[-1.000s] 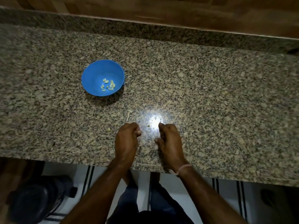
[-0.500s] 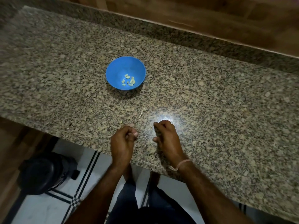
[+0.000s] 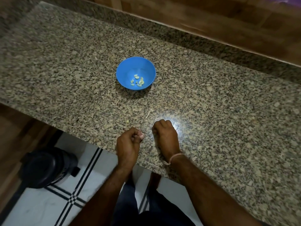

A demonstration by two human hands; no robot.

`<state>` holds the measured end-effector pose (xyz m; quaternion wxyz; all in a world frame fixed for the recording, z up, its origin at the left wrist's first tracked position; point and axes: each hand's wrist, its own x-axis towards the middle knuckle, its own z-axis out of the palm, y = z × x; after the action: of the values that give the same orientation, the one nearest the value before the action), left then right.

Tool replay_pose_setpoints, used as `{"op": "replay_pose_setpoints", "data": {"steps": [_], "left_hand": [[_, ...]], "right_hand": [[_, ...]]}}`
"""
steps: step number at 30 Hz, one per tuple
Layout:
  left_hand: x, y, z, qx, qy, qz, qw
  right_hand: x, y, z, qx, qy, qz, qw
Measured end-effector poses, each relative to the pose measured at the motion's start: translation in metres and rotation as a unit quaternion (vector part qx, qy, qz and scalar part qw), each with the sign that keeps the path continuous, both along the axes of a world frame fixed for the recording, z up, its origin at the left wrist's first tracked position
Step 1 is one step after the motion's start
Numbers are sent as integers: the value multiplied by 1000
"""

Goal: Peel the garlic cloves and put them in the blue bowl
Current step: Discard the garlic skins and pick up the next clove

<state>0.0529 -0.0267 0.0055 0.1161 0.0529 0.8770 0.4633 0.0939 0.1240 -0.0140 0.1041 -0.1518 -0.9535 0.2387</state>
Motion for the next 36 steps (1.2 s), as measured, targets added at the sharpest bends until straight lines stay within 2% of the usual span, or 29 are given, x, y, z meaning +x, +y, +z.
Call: {"op": "replay_pose_setpoints", "data": {"steps": [5, 7, 9, 10, 11, 13, 16, 18, 20, 23, 29, 34, 36], "left_hand": [[3, -2, 1, 25, -13, 10, 1000], [4, -6, 1, 42, -19, 8, 999], [5, -10, 2, 47, -26, 15, 998], [4, -13, 2, 50, -32, 22, 998], [2, -16, 1, 58, -41, 31, 997], [-2, -25, 2, 76, -54, 51, 994], [-10, -49, 12, 95, -50, 86, 990], [-15, -69, 18, 96, -44, 112, 988], [-20, -99, 24, 98, -42, 147, 983], [-27, -154, 27, 116, -41, 201, 972], [-35, -318, 26, 131, -2, 303, 944], [-19, -443, 18, 126, -17, 381, 916], [-13, -484, 15, 122, -12, 418, 900]], "right_hand": [[11, -4, -8, 81, -22, 38, 996], [13, -6, -6, 83, -35, 40, 995], [12, -10, -1, -11, -50, 5, 999], [11, -14, 2, -109, -48, -34, 992], [10, -20, 6, -222, -46, -78, 971], [4, -37, 15, -403, -37, -160, 900], [-12, -72, 30, -554, -60, -200, 806], [-24, -95, 37, -610, -80, -195, 764], [-39, -124, 43, -637, -104, -171, 744], [-62, -177, 42, -637, -138, -110, 750], [-104, -339, 41, -659, -187, -18, 728], [-110, -460, 35, -668, -255, 16, 699], [-113, -499, 34, -656, -284, 33, 699]]}}
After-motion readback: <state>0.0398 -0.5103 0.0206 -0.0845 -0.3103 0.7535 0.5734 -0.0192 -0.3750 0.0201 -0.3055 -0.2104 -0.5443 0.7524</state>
